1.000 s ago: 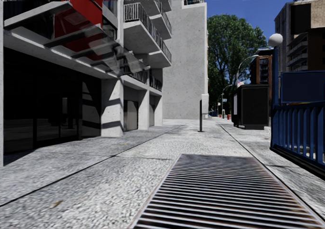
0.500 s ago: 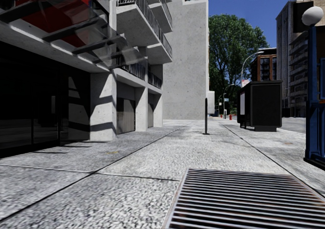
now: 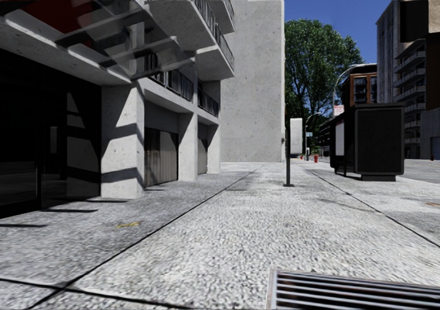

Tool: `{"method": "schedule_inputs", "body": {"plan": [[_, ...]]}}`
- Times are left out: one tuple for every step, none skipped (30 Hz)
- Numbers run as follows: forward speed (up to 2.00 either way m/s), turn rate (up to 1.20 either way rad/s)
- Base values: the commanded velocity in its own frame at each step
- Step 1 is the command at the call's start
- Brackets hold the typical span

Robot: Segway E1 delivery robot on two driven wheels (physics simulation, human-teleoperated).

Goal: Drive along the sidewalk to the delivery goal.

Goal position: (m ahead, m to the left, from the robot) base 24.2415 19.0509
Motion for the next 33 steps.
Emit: {"method": "schedule_inputs", "body": {"plan": [[2.00, 0.00], [2.00, 0.00], [2.00, 0.00], [2.00, 0.00], [2.00, 0.00], [2.00, 0.00], [2.00, 0.00], [2.00, 0.00], [2.00, 0.00], [2.00, 0.00], [2.00, 0.00], [2.00, 0.00], [2.00, 0.00], [2.00, 0.00], [2.00, -0.05], [2.00, -0.17], [2.00, -0.17], [2.00, -0.21], [2.00, -0.24], [2.00, -0.26], [2.00, -0.30], [2.00, -0.30], [2.00, -0.32], [2.00, -0.32], [2.00, -0.34], [2.00, -0.34], [2.00, -0.37], [2.00, -0.37], [2.00, -0.37], [2.00, -0.37], [2.00, -0.37], [2.00, -0.37], [2.00, -0.37]]}}
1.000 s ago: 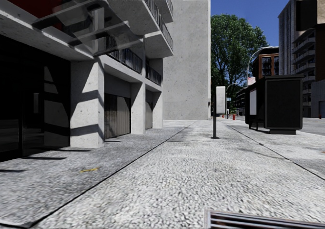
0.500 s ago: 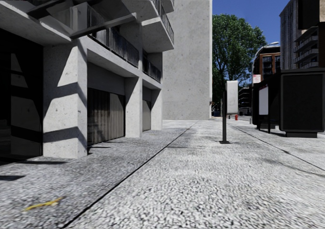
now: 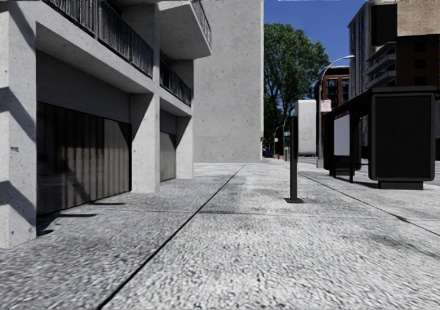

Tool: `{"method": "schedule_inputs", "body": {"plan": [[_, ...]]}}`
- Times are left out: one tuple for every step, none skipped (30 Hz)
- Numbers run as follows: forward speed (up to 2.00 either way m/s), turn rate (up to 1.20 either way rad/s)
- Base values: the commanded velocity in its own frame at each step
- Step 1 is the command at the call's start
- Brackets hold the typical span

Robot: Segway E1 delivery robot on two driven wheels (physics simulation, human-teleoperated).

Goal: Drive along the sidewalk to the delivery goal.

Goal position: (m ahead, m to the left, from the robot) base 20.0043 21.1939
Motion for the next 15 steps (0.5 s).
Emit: {"method": "schedule_inputs", "body": {"plan": [[2.00, -0.37], [2.00, -0.37], [2.00, -0.37], [2.00, -0.37], [2.00, 0.00], [2.00, 0.00], [2.00, 0.00], [2.00, 0.00], [2.00, 0.00], [2.00, 0.00], [2.00, 0.00], [2.00, 0.00], [2.00, 0.00], [2.00, 0.00], [2.00, 0.00]]}}
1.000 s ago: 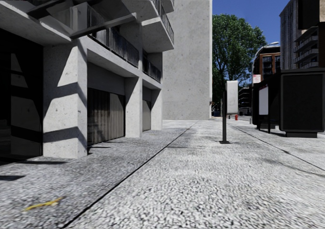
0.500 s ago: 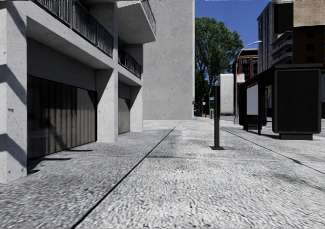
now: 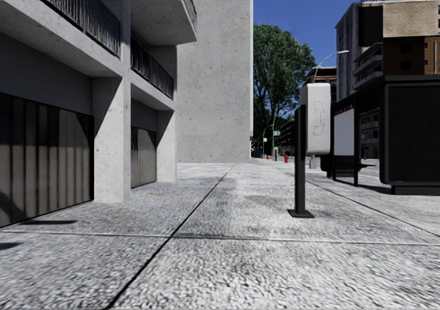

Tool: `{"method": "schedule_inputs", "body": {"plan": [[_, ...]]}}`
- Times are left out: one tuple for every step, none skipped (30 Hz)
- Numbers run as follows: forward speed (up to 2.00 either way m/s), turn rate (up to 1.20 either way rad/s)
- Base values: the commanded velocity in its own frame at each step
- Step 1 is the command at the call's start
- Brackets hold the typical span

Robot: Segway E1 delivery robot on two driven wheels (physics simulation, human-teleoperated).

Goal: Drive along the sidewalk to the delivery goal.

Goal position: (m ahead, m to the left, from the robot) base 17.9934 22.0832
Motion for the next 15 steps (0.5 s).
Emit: {"method": "schedule_inputs", "body": {"plan": [[2.00, 0.00], [2.00, 0.00], [2.00, 0.00], [2.00, 0.00], [2.00, 0.00], [2.00, 0.00], [2.00, 0.00], [2.00, 0.00], [2.00, 0.00], [2.00, 0.00], [2.00, 0.00], [2.00, 0.00], [2.00, 0.06], [2.00, 0.11], [2.00, 0.12]]}}
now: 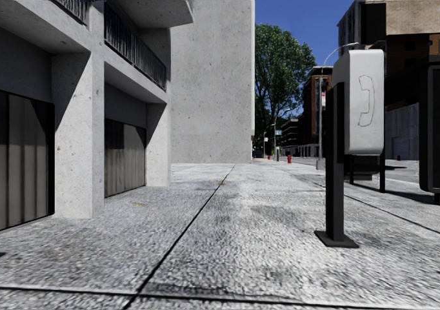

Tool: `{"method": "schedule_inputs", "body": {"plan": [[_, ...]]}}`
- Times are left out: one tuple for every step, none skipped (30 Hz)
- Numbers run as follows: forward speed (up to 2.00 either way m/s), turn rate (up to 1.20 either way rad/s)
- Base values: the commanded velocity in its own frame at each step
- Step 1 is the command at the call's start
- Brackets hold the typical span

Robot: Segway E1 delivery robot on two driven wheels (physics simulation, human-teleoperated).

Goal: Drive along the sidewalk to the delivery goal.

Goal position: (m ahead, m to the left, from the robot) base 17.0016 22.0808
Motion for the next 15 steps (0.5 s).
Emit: {"method": "schedule_inputs", "body": {"plan": [[2.00, 0.12], [2.00, 0.12], [2.00, 0.09], [2.00, 0.00], [2.00, 0.00], [2.00, 0.00], [2.00, 0.00], [2.00, 0.00], [2.00, 0.00], [2.00, 0.00], [2.00, 0.00], [2.00, 0.00], [2.00, 0.00], [2.00, 0.00], [2.00, 0.00]]}}
